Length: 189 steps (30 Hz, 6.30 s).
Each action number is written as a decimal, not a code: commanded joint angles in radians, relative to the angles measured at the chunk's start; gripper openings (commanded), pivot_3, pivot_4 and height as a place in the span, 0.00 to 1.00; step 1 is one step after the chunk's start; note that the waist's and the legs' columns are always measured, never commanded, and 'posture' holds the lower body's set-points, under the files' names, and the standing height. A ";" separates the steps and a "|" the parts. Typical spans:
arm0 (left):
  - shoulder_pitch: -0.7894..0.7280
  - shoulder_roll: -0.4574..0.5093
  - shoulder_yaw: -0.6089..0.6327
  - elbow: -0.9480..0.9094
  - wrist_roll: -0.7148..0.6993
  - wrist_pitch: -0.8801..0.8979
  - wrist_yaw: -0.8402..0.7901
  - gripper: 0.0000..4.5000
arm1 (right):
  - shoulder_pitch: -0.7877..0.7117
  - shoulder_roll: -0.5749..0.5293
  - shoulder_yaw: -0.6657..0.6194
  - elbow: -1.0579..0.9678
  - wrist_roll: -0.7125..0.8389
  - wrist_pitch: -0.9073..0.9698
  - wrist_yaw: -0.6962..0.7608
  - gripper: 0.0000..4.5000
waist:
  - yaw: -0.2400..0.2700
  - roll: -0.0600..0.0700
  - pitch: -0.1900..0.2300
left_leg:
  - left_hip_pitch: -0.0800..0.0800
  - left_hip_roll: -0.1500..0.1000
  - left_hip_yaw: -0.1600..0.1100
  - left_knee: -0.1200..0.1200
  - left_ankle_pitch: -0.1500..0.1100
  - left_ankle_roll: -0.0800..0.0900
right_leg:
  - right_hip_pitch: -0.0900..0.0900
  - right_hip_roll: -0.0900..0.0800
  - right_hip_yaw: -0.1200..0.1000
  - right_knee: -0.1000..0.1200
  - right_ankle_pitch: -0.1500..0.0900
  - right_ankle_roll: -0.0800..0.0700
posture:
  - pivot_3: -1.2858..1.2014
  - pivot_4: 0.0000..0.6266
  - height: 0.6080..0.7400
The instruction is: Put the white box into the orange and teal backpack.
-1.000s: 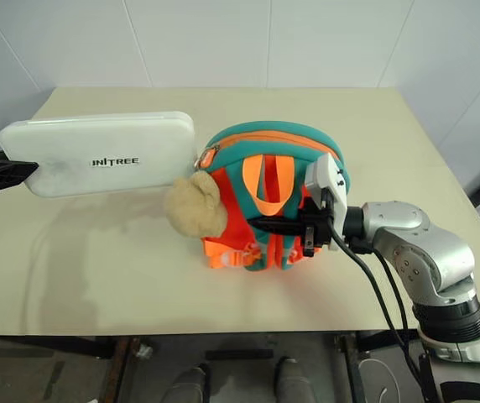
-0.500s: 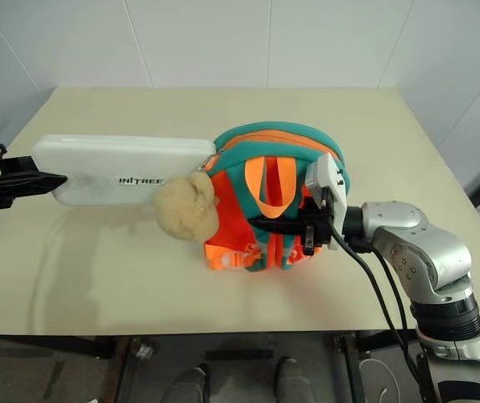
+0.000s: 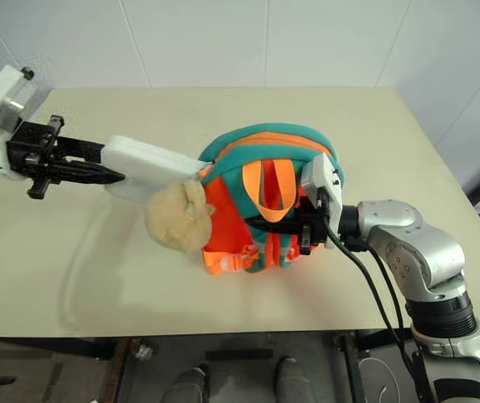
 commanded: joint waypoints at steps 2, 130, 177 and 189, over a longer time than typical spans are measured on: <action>-0.051 -0.063 0.003 0.007 0.092 -0.012 -0.083 0.26 | -0.024 0.013 -0.015 -0.018 0.002 -0.021 -0.010 0.00 | 0.001 0.000 0.000 | 0.000 0.000 0.000 0.000 0.000 0.000 | 0.000 0.000 0.000 0.001 0.000 0.000 | 0.52 0.24 1.00; 0.289 -0.260 0.381 -0.595 -0.237 0.701 0.615 0.28 | 0.049 0.105 -0.054 -0.067 0.011 -0.118 -0.074 0.00 | 0.002 -0.001 0.000 | 0.002 0.000 0.000 0.005 0.000 0.000 | 0.001 0.002 0.005 0.002 0.000 0.000 | 0.52 0.24 1.00; 0.215 -0.400 0.160 0.056 0.291 0.194 0.401 0.23 | 0.136 -0.040 -0.094 -0.186 0.092 0.014 -0.146 0.34 | 0.007 -0.001 0.000 | 0.001 0.000 0.001 0.006 -0.001 0.001 | 0.002 0.001 0.004 0.001 0.001 0.002 | 0.52 0.24 1.00; 0.370 -0.333 0.349 -0.053 0.241 0.134 0.414 1.00 | 0.405 -0.325 -0.423 -0.317 0.177 0.168 -0.122 1.00 | 0.007 -0.001 0.000 | 0.001 0.000 0.002 0.005 -0.001 0.002 | 0.002 0.001 0.005 0.001 0.000 0.001 | 0.52 0.24 1.00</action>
